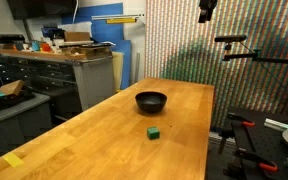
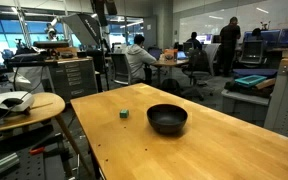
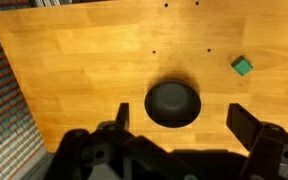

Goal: Pick the block and put it in the bowl

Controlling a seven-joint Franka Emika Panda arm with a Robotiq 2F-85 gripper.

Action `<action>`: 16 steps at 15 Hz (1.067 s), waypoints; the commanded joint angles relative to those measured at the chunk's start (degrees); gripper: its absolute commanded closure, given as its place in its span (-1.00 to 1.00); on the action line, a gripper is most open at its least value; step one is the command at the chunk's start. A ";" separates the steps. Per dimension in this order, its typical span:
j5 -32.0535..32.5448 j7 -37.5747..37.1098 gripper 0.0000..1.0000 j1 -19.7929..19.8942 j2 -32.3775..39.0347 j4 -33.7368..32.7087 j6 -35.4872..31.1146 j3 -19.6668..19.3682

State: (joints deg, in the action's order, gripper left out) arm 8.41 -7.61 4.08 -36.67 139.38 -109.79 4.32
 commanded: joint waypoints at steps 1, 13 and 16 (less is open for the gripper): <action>0.34 -0.32 -1.00 -0.66 0.04 -0.35 0.11 -0.50; 1.21 1.72 -1.00 -1.05 0.67 -0.51 -0.88 -0.71; 2.50 1.87 -1.00 -1.73 1.77 1.43 -5.76 0.17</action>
State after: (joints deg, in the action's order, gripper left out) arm 9.05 -6.47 3.53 -35.89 139.56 -111.23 4.31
